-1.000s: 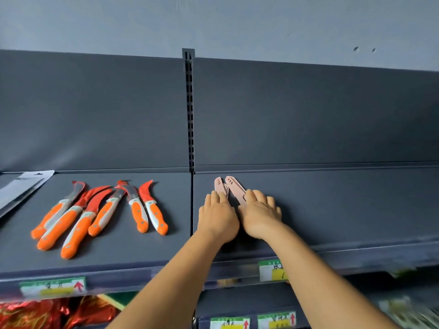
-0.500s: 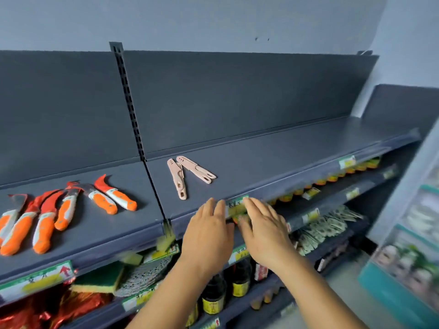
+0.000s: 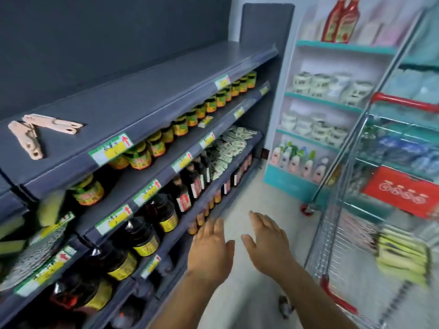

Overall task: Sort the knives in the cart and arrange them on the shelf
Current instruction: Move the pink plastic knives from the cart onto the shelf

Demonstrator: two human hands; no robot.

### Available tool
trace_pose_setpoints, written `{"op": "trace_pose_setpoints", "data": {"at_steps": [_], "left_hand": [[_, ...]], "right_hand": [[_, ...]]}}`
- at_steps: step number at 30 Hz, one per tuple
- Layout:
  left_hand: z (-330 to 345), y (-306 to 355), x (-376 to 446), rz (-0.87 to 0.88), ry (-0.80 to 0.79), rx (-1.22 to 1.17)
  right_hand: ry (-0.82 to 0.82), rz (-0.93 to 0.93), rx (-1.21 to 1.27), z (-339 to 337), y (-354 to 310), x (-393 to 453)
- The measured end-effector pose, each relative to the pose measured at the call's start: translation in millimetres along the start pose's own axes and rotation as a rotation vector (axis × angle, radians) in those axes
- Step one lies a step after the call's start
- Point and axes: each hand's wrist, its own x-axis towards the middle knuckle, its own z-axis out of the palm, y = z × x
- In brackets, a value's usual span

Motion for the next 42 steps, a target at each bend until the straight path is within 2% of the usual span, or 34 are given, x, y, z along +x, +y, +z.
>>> {"op": "trace_pose_setpoints", "data": {"at_steps": [10, 15, 21, 30, 42], "left_hand": [[121, 133, -24, 0.151, -0.278, 0.014], [164, 214, -32, 0.237, -0.302, 0.005], [201, 277, -26, 0.281, -0.385, 0.044], [224, 325, 28, 0.338, -0.420, 0.013], [268, 345, 161, 0.358, -0.479, 0.072]], "right_hand": [[-0.005, 0.322, 0.132, 3, 180, -76], [-0.018, 0.408, 0.169, -9, 264, -107], [-0.037, 0.477, 0.165, -20, 341, -123], [-0.006, 0.570, 0.220, -24, 401, -94], [0.066, 0.657, 0.237, -36, 450, 23]]}}
